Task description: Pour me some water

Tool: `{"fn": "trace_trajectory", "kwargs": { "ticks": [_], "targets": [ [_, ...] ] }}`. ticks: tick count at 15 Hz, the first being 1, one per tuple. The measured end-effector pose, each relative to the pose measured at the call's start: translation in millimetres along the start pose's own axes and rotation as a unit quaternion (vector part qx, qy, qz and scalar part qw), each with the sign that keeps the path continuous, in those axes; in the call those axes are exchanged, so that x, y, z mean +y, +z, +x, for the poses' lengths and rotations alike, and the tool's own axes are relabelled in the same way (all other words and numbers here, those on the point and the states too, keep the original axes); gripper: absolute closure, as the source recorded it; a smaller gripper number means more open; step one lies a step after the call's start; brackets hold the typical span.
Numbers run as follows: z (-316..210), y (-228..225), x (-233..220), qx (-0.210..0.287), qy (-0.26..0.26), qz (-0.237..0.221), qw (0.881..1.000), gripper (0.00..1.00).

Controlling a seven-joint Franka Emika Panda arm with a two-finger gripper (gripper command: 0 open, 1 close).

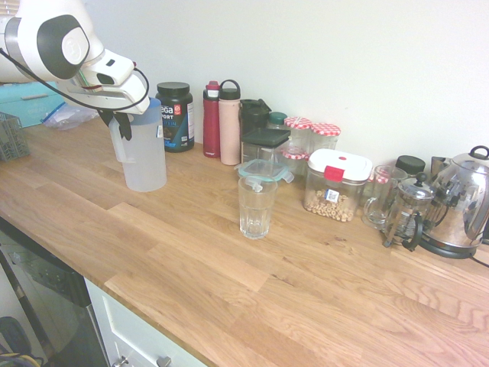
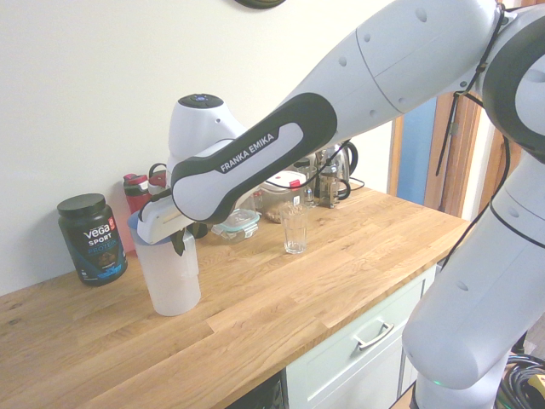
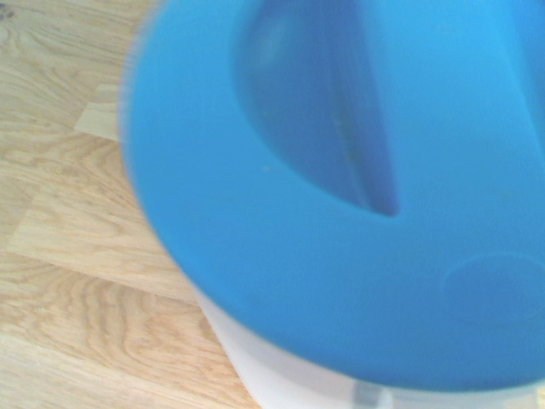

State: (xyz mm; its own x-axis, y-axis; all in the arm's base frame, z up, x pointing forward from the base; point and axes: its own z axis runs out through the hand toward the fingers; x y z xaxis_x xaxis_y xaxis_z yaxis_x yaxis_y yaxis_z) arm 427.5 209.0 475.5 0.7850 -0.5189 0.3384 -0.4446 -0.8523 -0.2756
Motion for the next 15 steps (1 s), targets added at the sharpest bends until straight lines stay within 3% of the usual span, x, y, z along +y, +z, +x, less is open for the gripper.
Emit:
{"fn": "trace_trajectory", "kwargs": {
  "ticks": [4,8,15],
  "targets": [
    [-3.5,-5.6,2.9,0.003,0.000,-0.014,1.000,1.00],
    [-18.6,-48.1,19.2,0.012,0.016,-0.048,0.999,1.00],
    [-31.3,-143.0,121.8,0.009,0.101,-0.090,0.991,1.00]
  ]
}}
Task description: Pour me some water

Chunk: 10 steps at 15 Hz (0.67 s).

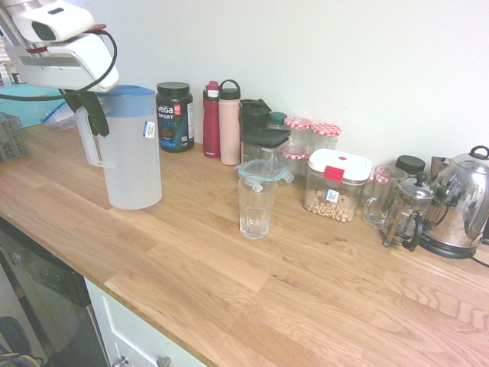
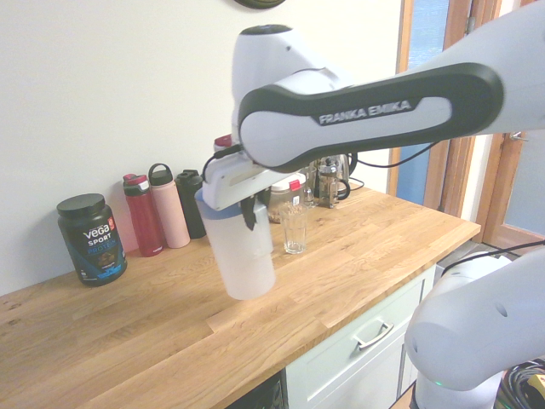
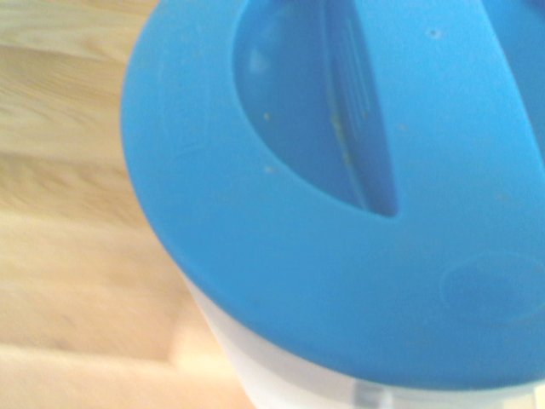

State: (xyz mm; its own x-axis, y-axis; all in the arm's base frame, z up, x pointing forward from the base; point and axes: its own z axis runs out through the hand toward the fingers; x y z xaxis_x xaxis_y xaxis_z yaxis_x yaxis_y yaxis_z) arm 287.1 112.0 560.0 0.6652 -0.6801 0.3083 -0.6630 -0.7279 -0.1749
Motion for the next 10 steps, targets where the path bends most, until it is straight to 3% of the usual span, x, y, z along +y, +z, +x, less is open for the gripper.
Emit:
{"fn": "trace_trajectory", "kwargs": {
  "ticks": [4,10],
  "targets": [
    [27.0,-25.0,74.0,0.005,0.058,-0.009,0.998,1.00],
    [55.3,-36.4,161.2,-0.030,0.066,-0.024,0.997,1.00]
  ]
}}
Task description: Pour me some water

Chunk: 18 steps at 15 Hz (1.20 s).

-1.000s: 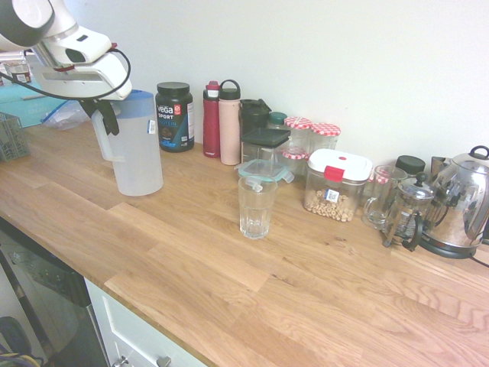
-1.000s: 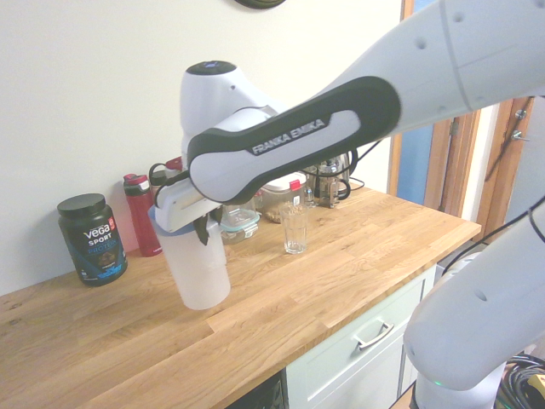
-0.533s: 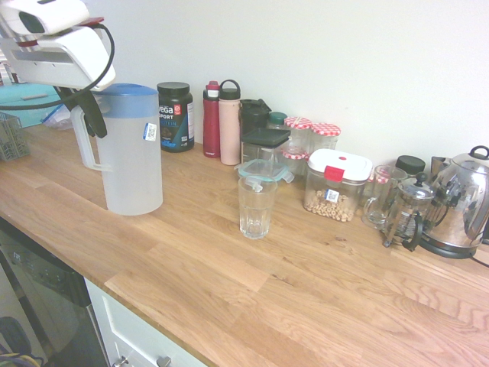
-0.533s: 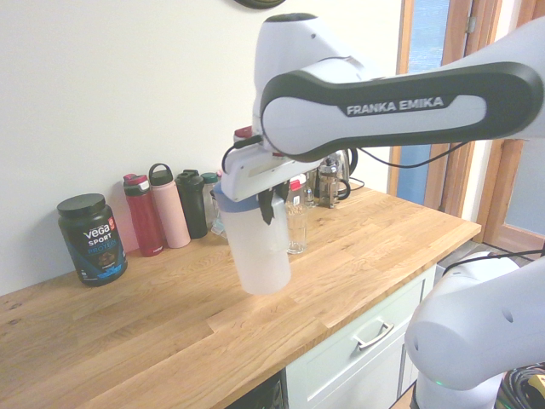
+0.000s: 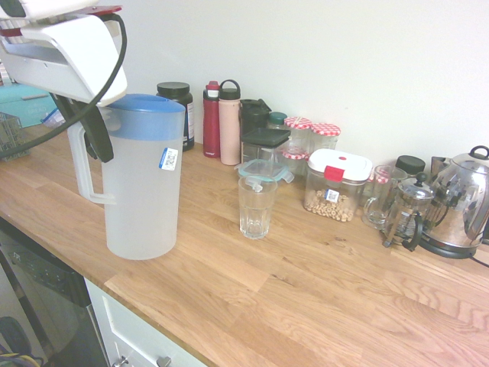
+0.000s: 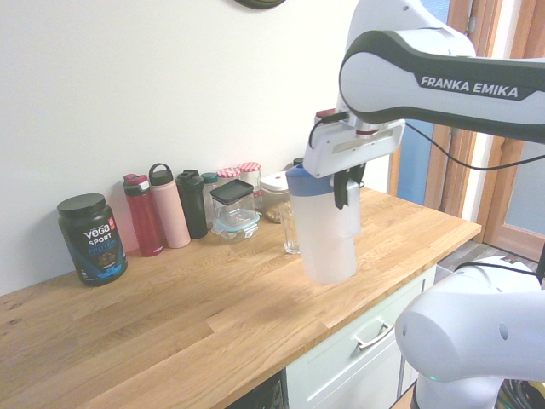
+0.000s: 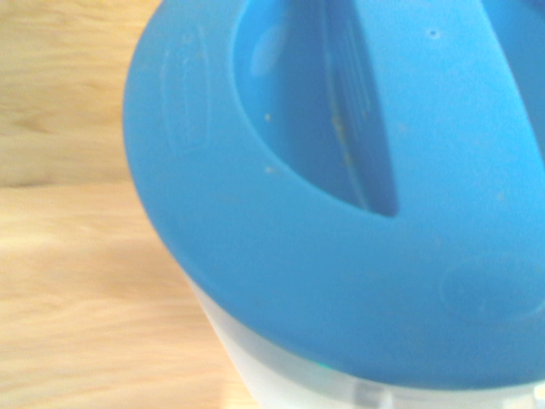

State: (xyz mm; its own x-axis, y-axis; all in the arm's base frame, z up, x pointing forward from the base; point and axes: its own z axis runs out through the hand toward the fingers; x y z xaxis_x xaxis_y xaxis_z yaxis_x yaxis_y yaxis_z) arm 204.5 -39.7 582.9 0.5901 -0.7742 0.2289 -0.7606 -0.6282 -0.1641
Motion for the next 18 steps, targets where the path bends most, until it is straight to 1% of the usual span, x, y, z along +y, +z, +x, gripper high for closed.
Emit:
{"fn": "trace_trajectory", "kwargs": {
  "ticks": [2,4,5,7,9,12,13,15,18],
  "targets": [
    [19.7,1.8,25.9,-0.006,-0.001,0.002,1.000,1.00],
    [39.9,7.6,48.1,-0.011,-0.014,0.006,1.000,1.00],
    [53.1,13.2,59.2,-0.014,-0.029,0.007,0.999,1.00],
    [85.9,29.9,79.8,-0.031,-0.076,0.000,0.997,1.00],
    [115.5,43.3,91.2,-0.049,-0.131,-0.011,0.990,1.00],
    [148.0,50.3,98.2,-0.054,-0.211,-0.021,0.976,1.00],
    [159.4,50.6,98.5,-0.057,-0.229,-0.021,0.972,1.00],
    [187.8,52.0,97.9,-0.064,-0.246,-0.030,0.967,1.00],
    [238.6,66.4,85.4,-0.088,-0.265,-0.061,0.958,1.00]
  ]
}}
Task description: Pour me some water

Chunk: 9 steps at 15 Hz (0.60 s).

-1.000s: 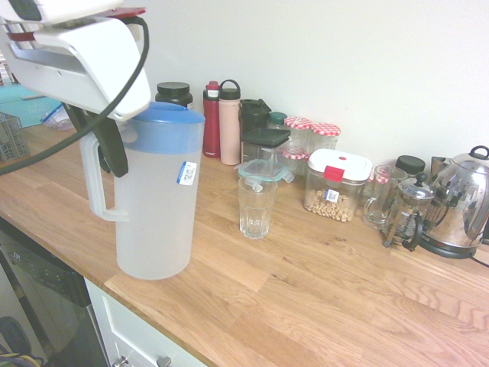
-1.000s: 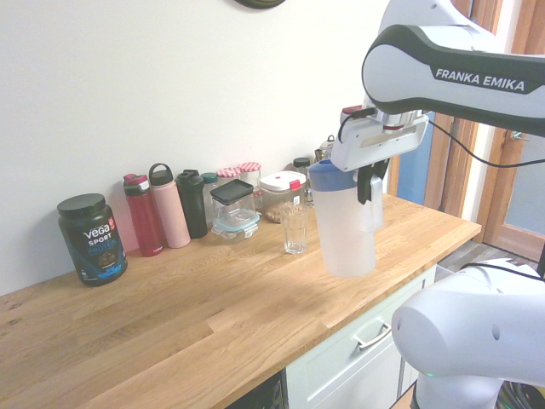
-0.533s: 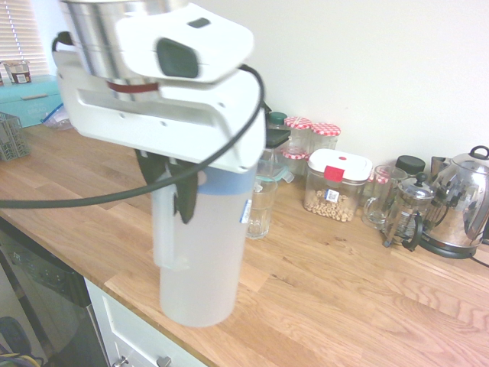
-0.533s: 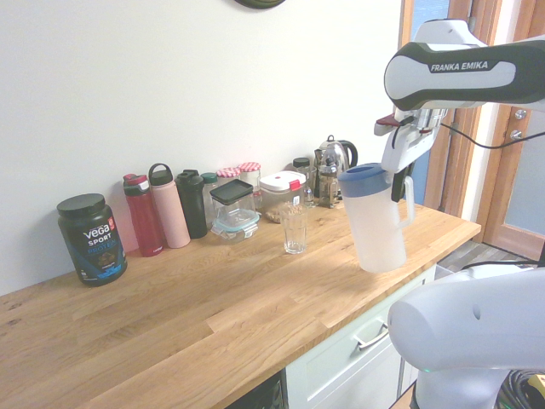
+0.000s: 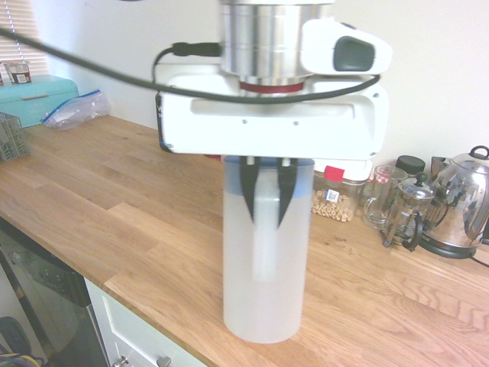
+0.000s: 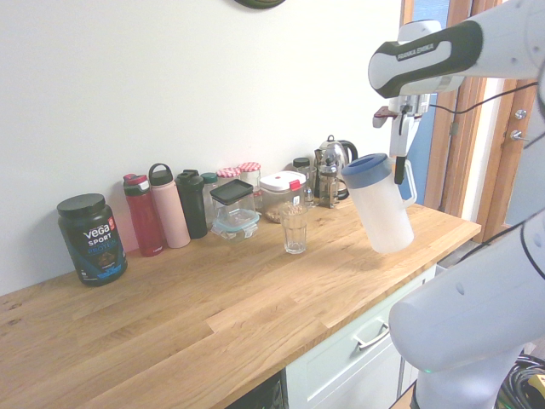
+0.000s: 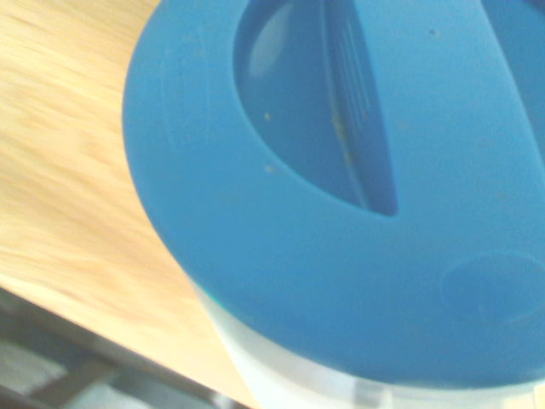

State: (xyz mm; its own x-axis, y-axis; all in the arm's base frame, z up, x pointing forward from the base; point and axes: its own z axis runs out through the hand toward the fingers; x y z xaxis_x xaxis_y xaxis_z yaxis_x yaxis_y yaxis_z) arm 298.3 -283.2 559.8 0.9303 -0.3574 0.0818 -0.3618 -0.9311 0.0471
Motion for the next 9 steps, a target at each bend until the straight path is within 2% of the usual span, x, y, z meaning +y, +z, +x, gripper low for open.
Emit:
{"fn": "trace_trajectory", "kwargs": {
  "ticks": [3,9],
  "targets": [
    [45.2,8.6,-5.3,-0.022,-0.020,-0.024,0.999,1.00],
    [86.7,15.2,-79.1,-0.036,-0.082,-0.052,0.995,1.00]
  ]
}}
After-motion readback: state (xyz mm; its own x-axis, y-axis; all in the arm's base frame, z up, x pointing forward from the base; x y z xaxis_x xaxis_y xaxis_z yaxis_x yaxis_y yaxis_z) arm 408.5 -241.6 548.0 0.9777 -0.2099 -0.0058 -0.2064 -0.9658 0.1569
